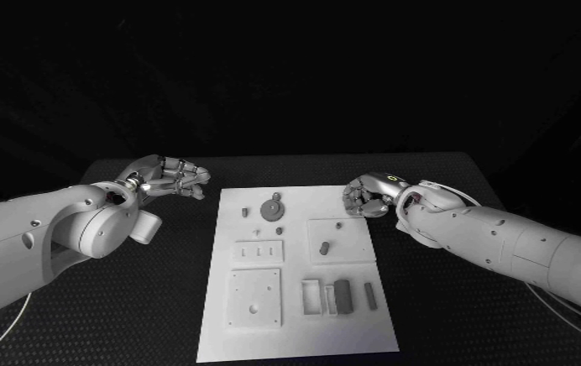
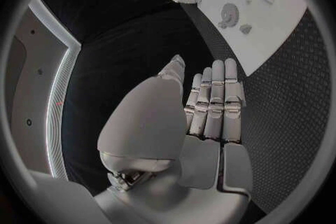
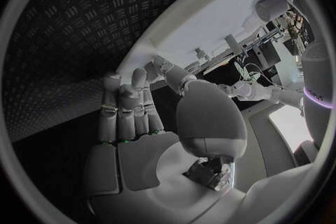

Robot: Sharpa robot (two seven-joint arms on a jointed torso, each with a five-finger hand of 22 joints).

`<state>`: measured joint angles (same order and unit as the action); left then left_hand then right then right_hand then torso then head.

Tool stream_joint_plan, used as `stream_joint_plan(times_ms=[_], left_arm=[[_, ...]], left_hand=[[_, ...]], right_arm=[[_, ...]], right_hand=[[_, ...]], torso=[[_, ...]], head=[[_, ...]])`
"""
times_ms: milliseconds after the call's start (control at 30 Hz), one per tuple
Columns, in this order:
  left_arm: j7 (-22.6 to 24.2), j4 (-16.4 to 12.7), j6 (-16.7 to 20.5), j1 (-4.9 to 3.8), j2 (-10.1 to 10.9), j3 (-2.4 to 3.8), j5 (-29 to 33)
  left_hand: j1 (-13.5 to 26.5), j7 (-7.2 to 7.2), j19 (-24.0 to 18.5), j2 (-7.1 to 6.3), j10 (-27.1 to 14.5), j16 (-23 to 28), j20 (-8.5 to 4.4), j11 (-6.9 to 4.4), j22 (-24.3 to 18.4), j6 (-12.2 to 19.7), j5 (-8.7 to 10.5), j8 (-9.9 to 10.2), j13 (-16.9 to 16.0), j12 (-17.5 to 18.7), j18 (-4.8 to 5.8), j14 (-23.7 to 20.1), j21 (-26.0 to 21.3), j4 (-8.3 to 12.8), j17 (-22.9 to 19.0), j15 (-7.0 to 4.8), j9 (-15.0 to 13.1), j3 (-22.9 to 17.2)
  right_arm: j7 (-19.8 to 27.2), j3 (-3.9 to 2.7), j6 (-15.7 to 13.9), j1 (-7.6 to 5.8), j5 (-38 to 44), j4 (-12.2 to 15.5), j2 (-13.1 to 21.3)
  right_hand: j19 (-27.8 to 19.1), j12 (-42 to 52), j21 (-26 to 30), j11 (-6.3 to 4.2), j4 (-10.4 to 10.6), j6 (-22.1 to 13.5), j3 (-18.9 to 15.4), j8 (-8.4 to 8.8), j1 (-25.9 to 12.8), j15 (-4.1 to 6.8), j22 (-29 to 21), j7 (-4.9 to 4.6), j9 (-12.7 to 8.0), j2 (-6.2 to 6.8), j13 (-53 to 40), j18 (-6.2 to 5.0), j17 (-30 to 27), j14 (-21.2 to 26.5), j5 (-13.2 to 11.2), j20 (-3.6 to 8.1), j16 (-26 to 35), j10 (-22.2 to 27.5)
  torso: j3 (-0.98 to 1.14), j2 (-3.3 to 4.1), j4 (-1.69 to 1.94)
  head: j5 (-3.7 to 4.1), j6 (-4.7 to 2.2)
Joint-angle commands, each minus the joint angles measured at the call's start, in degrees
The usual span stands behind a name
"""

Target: Assemble the parts on the task board

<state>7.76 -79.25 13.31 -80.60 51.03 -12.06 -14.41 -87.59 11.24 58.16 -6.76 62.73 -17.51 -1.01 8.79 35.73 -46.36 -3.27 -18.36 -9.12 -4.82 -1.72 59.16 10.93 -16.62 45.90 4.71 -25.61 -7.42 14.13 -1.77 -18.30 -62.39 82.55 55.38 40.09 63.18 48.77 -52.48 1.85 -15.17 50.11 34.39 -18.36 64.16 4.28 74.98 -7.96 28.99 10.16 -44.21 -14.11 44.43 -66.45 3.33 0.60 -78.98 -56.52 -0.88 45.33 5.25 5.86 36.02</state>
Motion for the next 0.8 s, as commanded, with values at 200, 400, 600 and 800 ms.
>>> stream_joint_plan(times_ms=[200, 400, 600, 800], left_arm=[[0.26, -0.18, -0.67, -0.02, 0.03, 0.04, -0.19], [0.27, -0.2, -0.67, -0.02, 0.07, 0.03, -0.25], [0.28, -0.2, -0.74, -0.02, 0.08, 0.03, -0.25], [0.29, -0.19, -0.75, -0.02, 0.09, 0.03, -0.25]], left_hand=[[-0.59, 0.02, 0.29, -0.15, -0.17, 0.3, 0.06, 0.11, 0.1, 0.44, 0.23, 0.43, 0.08, 0.43, -0.96, 0.36, -0.37, 0.08, 0.11, 0.07, 0.09, 0.4], [-0.63, 0.03, 0.3, -0.15, -0.17, 0.32, 0.05, 0.11, 0.1, 0.47, 0.23, 0.44, 0.08, 0.44, -0.97, 0.37, -0.37, 0.1, 0.13, 0.07, 0.1, 0.4], [-0.65, 0.04, 0.3, -0.13, -0.17, 0.33, 0.05, 0.11, 0.11, 0.48, 0.23, 0.44, 0.08, 0.45, -0.97, 0.37, -0.38, 0.1, 0.14, 0.07, 0.1, 0.39], [-0.67, 0.04, 0.31, -0.11, -0.16, 0.35, 0.06, 0.11, 0.11, 0.47, 0.23, 0.44, 0.07, 0.45, -0.97, 0.38, -0.39, 0.09, 0.15, 0.07, 0.09, 0.39]], right_arm=[[-0.68, 0.21, 0.98, 0.53, 0.75, 0.2, 0.0], [-0.71, 0.21, 1.04, 0.66, 0.74, 0.51, 0.12], [-0.72, 0.21, 1.05, 0.78, 0.78, 0.6, 0.22], [-0.42, 0.21, 0.92, 0.91, 0.79, 0.47, 0.13]], right_hand=[[0.32, 0.29, 0.26, 0.26, 0.16, 0.01, 0.15, 0.44, -0.68, -0.11, 0.6, -0.52, -0.1, 0.27, 0.07, -0.89, -0.09, -0.08, 0.02, -0.07, -0.2, 0.35], [0.33, 0.39, 0.27, 0.27, 0.16, 0.1, 0.19, 0.43, -0.72, -0.13, 0.61, -0.52, -0.05, 0.24, 0.06, -0.89, -0.09, -0.08, 0.02, -0.07, -0.23, 0.3], [0.47, 1.24, 0.19, 0.03, -0.11, 0.94, 0.49, 0.15, -0.41, 0.09, 0.69, -0.26, 0.3, -0.23, -0.27, -0.89, -0.07, -0.15, 0.02, 0.01, -0.41, -0.14], [0.67, 2.59, 0.02, -0.43, -0.1, 2.24, 0.56, -0.32, -0.59, 0.52, 0.81, 0.24, 0.8, -0.96, -0.88, -0.89, 0.0, -0.28, 0.02, 0.07, -0.7, -0.42]], torso=[[0.05, 0.02, -0.03], [0.07, 0.02, -0.05], [0.1, 0.01, -0.01], [0.09, 0.01, -0.05]], head=[[0.09, -0.06], [0.14, -0.08], [0.26, -0.04], [0.24, -0.03]])
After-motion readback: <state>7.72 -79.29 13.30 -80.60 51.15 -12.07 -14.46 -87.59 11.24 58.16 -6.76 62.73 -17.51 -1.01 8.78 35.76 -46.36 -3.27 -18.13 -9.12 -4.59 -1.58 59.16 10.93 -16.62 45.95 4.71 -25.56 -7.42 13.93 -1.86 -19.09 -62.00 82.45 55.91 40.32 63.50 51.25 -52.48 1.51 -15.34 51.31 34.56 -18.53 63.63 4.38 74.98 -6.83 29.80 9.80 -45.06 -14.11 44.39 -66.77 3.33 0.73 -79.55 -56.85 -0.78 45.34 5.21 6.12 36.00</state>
